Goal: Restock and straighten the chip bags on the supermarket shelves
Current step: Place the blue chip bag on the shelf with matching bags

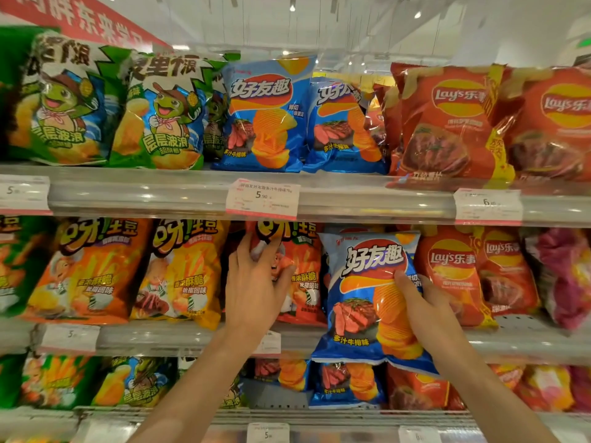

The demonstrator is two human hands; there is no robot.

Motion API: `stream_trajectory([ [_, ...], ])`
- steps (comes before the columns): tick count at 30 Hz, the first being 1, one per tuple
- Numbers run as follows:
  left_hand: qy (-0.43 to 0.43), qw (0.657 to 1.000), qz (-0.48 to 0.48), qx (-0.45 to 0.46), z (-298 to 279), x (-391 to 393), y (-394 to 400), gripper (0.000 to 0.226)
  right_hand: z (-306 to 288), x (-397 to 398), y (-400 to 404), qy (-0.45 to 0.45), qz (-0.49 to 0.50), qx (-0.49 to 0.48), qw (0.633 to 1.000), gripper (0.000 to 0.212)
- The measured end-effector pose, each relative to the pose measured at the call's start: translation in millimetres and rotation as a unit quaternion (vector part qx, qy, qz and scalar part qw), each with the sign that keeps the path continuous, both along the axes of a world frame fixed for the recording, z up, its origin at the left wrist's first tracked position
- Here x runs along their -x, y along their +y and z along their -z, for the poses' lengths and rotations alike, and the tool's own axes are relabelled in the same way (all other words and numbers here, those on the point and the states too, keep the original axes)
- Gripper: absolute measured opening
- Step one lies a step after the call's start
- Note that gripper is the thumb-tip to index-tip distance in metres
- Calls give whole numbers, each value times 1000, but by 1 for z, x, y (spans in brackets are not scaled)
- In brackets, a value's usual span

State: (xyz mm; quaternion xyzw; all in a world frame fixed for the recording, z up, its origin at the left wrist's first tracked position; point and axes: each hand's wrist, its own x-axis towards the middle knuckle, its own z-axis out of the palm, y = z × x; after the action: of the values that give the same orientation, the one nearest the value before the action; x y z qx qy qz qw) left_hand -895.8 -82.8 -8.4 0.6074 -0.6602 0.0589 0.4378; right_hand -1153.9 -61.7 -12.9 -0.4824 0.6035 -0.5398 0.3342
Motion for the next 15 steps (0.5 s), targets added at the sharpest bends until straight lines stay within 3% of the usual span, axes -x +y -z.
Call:
stream_trajectory([
  [4, 42, 999, 9, -27, -6, -4, 1, 69, 1, 0, -2, -5, -6, 1, 1000, 63],
  [10, 35, 999, -5, -13, -10, -9, 8, 70, -3, -2, -3, 21, 5, -3, 1000, 32],
  [15, 45, 999, 0, 2, -17, -18, 17, 68, -1, -3, -4, 13, -3, 8, 1000, 64],
])
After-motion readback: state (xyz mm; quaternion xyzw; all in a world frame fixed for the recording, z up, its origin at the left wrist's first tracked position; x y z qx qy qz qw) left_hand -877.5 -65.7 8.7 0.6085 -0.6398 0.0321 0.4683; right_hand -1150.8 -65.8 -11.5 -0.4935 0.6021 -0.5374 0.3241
